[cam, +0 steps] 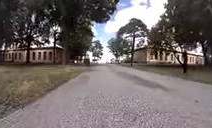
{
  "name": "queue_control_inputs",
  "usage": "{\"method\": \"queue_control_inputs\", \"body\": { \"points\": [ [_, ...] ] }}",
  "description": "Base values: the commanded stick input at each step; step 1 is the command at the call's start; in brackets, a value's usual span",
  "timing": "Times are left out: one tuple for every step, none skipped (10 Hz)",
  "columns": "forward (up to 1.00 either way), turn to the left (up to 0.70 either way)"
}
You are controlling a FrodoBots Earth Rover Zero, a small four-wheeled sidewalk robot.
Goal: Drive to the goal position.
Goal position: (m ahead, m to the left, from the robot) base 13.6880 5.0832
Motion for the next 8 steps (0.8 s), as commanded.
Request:
{"method": "queue_control_inputs", "body": {
  "points": [
    [0.7, 0.0],
    [0.7, 0.0],
    [0.7, 0.0],
    [0.7, 0.0],
    [0.7, 0.0],
    [0.7, 0.0],
    [0.7, 0.0],
    [0.7, 0.0]
  ]
}}
